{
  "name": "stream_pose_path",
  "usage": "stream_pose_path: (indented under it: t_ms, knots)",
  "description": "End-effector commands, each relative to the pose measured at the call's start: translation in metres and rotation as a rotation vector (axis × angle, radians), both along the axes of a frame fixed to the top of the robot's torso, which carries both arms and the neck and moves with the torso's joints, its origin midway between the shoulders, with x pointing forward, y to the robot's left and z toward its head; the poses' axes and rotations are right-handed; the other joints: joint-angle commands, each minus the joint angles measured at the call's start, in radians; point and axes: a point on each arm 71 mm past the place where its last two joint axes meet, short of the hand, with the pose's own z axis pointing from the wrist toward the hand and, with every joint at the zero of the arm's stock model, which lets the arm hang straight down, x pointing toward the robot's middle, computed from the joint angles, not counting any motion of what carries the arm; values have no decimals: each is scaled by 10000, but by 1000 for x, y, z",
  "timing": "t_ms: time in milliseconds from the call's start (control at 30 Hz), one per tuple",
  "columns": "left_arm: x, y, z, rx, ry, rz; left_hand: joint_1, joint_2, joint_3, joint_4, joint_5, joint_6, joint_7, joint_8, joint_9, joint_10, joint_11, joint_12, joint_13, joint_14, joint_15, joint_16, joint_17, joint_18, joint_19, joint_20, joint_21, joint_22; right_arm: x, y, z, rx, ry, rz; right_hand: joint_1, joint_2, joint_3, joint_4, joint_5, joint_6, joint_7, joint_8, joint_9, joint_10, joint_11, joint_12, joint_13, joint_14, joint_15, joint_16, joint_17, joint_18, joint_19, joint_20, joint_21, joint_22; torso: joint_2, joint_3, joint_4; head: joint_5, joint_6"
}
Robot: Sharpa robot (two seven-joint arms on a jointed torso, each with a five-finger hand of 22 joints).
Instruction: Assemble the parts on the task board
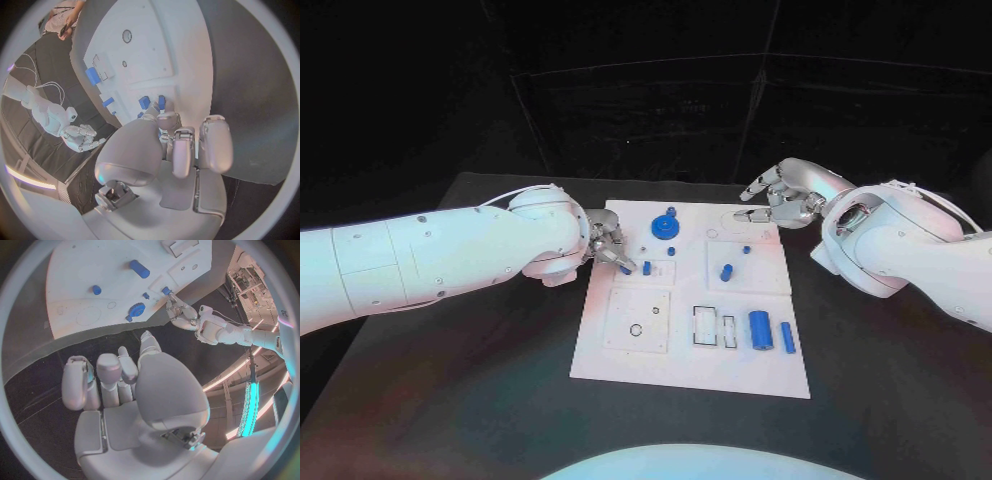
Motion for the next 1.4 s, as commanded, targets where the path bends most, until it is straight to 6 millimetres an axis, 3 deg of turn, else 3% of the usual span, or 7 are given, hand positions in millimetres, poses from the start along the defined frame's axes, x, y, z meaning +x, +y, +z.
stream_pose_path:
  t_ms: [33, 367, 867, 1400]
  knots:
    - [-2, 0, -3, 325, 257, -125, 106, -8, 603, -618, 33, 135, -117, 99, 15, 36, -12, 38, 11, 1055, -47, 31, 2634, 16, 98, -90, 55, 13, 0, 1, 2, 38, -76, 82, -13, 104, 1, 70, 46, 2, -1, 64, -2, -83, 11, -41, -5, -30, -18, -64, -7, 100, -70, -12, -32, -6, 0, 4, -9, -5, -14]
    - [0, -1, -4, 397, 307, -132, -3, -39, 636, -600, 31, 155, -116, 118, 17, 48, -10, 24, -5, 1055, -48, 31, 2634, 17, 100, -94, 49, 9, -1, 2, 2, 47, -84, 95, -13, 104, 1, 70, 46, 2, -1, 64, -2, -83, 11, -41, -5, -30, -18, -64, -7, 100, -70, -12, -32, -6, -2, 3, 2, -18, -22]
    - [4, -5, -7, 547, 544, -144, -1223, -450, 223, -40, 29, 420, -171, 332, 85, 176, -42, 73, 21, 1055, -72, 31, 2634, -4, 143, -116, 113, 118, -1, 2, 2, 60, -95, 112, 0, 114, -15, 88, 48, 0, -1, 74, -3, -85, 10, -39, -7, -28, -19, -75, -14, 100, -69, -13, -36, -8, 4, 4, -11, -30, -68]
    - [6, -3, -8, 684, 606, -21, -1820, -662, -165, 243, 28, 508, -201, 511, 172, 205, -69, 86, 15, 1055, -104, 31, 2634, -4, 146, -143, 106, 132, -1, 2, 2, 75, -115, 102, -1, 115, -24, 97, 47, -2, -1, 77, -4, -96, 11, -52, -21, -30, -19, -86, -30, 106, -87, -14, -51, -33, 0, 0, 6, -64, -56]
